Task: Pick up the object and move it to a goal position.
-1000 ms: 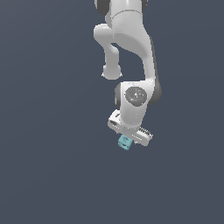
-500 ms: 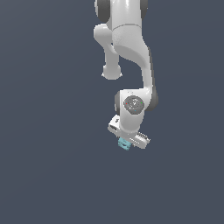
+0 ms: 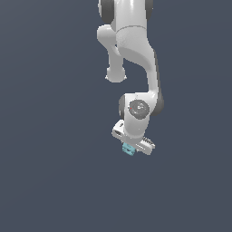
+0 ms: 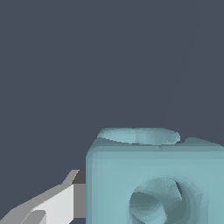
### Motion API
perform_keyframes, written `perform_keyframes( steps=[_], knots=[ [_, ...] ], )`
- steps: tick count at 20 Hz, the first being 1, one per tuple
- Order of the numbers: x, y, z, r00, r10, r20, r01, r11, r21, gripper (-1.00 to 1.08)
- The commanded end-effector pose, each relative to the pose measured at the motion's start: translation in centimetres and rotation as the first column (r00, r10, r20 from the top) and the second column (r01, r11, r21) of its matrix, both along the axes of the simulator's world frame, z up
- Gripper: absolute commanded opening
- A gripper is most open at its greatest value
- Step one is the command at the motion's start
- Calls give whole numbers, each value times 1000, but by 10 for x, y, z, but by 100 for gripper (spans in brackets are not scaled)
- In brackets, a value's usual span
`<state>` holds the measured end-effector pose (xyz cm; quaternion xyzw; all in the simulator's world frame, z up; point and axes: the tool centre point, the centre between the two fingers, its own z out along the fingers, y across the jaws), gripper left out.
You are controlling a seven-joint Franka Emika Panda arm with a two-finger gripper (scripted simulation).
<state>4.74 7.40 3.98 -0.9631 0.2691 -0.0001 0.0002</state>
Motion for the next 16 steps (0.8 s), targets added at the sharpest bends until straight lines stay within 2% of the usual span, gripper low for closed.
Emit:
perform_keyframes(
  steps=[1,9,16],
  knots=[
    [0,0,0,1000,-1,0,1,1000,0,-100],
    [-1,-6,10,1000,-1,0,1,1000,0,-100],
    [-3,-28,50,1000,0,0,0,1000,0,-100]
  ],
)
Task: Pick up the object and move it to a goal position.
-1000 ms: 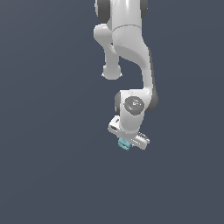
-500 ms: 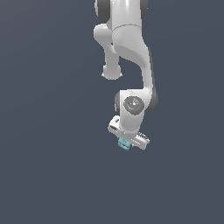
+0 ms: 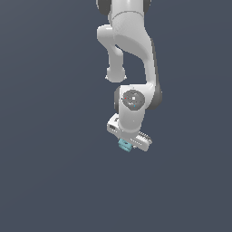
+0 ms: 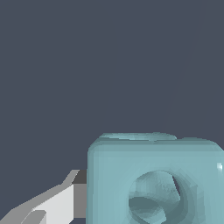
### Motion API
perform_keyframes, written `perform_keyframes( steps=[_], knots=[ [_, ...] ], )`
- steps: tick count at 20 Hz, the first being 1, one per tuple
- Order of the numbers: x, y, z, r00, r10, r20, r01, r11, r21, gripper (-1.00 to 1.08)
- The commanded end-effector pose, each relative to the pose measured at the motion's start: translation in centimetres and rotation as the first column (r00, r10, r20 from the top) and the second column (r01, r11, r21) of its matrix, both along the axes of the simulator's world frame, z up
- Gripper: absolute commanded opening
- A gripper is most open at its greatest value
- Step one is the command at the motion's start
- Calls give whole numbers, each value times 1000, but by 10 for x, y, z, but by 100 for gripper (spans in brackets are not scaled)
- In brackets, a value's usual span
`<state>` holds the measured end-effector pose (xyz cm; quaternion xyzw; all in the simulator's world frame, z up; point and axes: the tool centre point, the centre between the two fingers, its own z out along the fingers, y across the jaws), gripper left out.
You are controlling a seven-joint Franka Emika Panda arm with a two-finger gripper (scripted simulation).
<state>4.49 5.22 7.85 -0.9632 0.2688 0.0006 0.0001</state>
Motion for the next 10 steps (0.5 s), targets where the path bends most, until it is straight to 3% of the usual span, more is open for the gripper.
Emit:
perform_keyframes(
  steps=[1,10],
  knots=[
    [-1,-11,20,1000,-1,1,1,1000,0,-100],
    [-4,-63,113,1000,-1,1,1,1000,1,-100]
  ],
)
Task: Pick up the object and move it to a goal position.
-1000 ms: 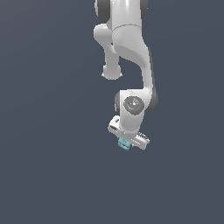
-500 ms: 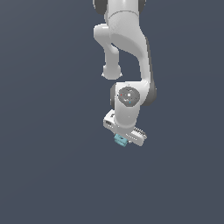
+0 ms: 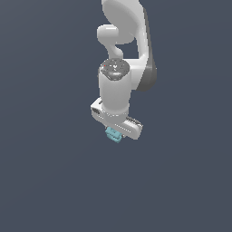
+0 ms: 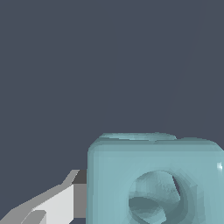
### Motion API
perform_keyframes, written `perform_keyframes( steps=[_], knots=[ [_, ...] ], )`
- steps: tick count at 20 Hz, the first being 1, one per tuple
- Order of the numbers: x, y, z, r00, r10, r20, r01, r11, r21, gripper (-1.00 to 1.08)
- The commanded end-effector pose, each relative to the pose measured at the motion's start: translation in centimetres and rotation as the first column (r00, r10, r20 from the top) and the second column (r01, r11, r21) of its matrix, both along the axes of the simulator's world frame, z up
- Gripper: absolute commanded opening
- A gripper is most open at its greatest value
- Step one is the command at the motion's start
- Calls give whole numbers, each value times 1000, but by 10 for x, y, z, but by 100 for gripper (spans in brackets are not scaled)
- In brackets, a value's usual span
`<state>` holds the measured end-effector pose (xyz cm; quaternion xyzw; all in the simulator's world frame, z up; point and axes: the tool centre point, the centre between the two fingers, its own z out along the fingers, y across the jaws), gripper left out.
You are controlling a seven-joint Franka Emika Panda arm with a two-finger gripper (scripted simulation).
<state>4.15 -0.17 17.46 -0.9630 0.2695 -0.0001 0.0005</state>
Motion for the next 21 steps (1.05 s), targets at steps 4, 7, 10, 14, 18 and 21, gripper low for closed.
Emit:
perform_keyframes(
  steps=[4,7,10,14,18,21],
  knots=[
    [-2,-32,58,1000,0,0,0,1000,0,-100],
    [-2,-48,85,1000,0,0,0,1000,0,-100],
    [-2,-60,107,1000,0,0,0,1000,0,-100],
    [-1,-71,126,1000,0,0,0,1000,0,-100],
    [0,-76,136,1000,0,0,0,1000,0,-100],
    [0,-78,139,1000,0,0,0,1000,0,-100]
  ],
)
